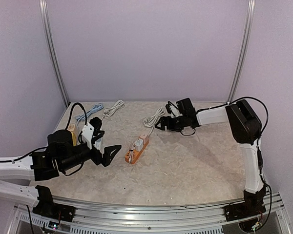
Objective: Insert the plug
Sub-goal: Adjust the socket at the center of the board.
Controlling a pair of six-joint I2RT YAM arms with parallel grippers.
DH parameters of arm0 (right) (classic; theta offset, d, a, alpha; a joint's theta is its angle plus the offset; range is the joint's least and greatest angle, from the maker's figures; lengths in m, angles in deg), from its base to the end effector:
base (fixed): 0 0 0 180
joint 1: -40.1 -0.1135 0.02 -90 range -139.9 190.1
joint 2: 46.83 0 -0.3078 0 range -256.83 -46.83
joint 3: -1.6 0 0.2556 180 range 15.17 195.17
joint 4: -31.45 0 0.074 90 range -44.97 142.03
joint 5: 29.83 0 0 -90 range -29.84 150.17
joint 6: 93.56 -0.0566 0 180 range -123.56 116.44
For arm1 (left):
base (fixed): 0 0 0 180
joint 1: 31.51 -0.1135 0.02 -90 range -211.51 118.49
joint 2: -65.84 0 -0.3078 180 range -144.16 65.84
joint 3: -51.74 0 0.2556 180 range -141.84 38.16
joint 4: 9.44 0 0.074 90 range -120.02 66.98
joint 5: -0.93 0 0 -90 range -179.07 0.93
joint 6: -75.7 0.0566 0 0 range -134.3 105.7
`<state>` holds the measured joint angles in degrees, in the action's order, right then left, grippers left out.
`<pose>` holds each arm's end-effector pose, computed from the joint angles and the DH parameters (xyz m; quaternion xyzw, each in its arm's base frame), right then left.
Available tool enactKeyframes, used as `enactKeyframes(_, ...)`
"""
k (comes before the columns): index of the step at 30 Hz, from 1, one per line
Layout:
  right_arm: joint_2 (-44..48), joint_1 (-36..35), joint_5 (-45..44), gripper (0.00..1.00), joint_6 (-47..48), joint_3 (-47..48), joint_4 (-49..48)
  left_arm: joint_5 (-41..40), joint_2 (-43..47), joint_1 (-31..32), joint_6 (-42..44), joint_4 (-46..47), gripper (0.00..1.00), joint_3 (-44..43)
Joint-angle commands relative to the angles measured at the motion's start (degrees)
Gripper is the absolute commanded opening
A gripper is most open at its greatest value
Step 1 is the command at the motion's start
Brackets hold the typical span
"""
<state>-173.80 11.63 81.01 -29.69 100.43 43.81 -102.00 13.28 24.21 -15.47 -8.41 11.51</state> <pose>0.4537 0.2689 0.1565 -0.0939 0.8914 0.3348 0.2906 0.1283 -0.1658 0.2780 0.2887 0.7157 -0.2235 0.5954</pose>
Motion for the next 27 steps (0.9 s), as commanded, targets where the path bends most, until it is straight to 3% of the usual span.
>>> enactKeyframes(1,-7.97,0.18,1.5,0.91,0.29,10.6,3.21,-0.09,1.04,0.15,-1.1,0.78,0.99,0.66)
enactKeyframes(5,-17.33,0.02,2.59,0.89,0.46,24.37,7.19,-1.52,4.23,1.31,-2.03,-0.37,0.99,2.3)
enactKeyframes(9,-30.57,-1.44,6.0,0.86,1.83,47.84,13.02,-3.11,7.46,2.57,-2.63,-2.09,0.99,3.43)
enactKeyframes(12,-35.47,-3.54,10.9,0.85,-1.01,56.13,7.21,-3.78,9.03,3.13,-2.97,-3.21,0.99,3.7)
enactKeyframes(15,-35.03,-4.22,10.25,0.85,-3.5,55.43,0.05,-3.95,9.15,3.62,-3.25,-3.37,0.99,3.88)
enactKeyframes(18,-32.45,-4.01,8.31,0.86,-1.33,53.85,0.7,-3.99,8.14,3.85,-3.44,-3.72,0.99,3.36)
enactKeyframes(27,-11.18,-1.17,1.24,0.92,6.86,31.71,6.06,-4.37,-3.13,4.07,-2.21,-0.85,0.99,-0.04)
